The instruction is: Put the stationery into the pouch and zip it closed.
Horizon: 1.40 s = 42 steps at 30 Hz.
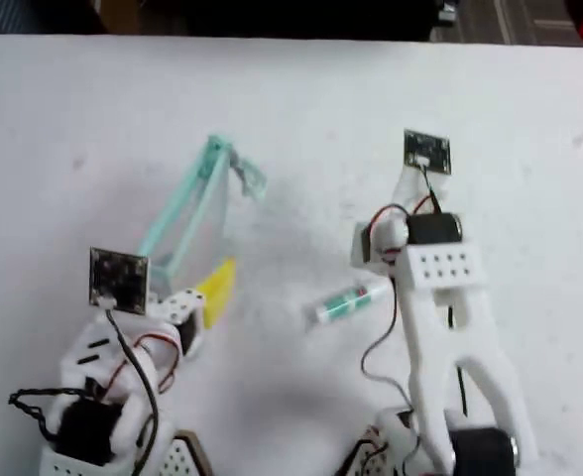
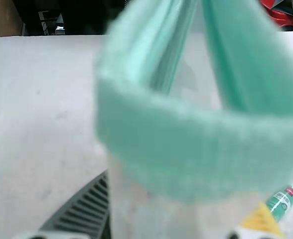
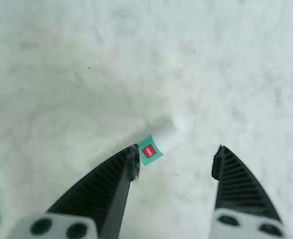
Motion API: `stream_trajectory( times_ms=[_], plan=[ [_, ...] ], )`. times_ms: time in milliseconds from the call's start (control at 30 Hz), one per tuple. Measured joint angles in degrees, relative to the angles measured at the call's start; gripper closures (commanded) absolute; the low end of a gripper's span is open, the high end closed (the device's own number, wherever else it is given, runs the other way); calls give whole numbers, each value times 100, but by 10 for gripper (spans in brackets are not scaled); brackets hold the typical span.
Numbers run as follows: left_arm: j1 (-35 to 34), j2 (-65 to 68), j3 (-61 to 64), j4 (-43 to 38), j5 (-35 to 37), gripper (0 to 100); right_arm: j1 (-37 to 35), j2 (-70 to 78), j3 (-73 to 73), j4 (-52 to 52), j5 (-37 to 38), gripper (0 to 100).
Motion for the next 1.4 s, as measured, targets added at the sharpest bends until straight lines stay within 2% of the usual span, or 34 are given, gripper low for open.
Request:
stream_trajectory(
  times_ms=[267,533,600,767,867,1067,1400],
  plan=[
    [0,0,0,0,0,729,-18,1495,-141,0,0,776],
    [0,0,0,0,0,729,-448,2681,-826,-9,-53,777],
    [0,0,0,0,0,729,-554,2945,-958,-44,-53,812],
    [0,0,0,0,0,729,-703,3569,-1213,9,-53,988],
    [0,0,0,0,0,729,-686,3868,-1512,53,-62,965],
    [0,0,0,0,0,731,-677,4369,-1960,193,-62,982],
    [0,0,0,0,0,732,-721,4290,-3525,1415,-62,982]
  ],
)
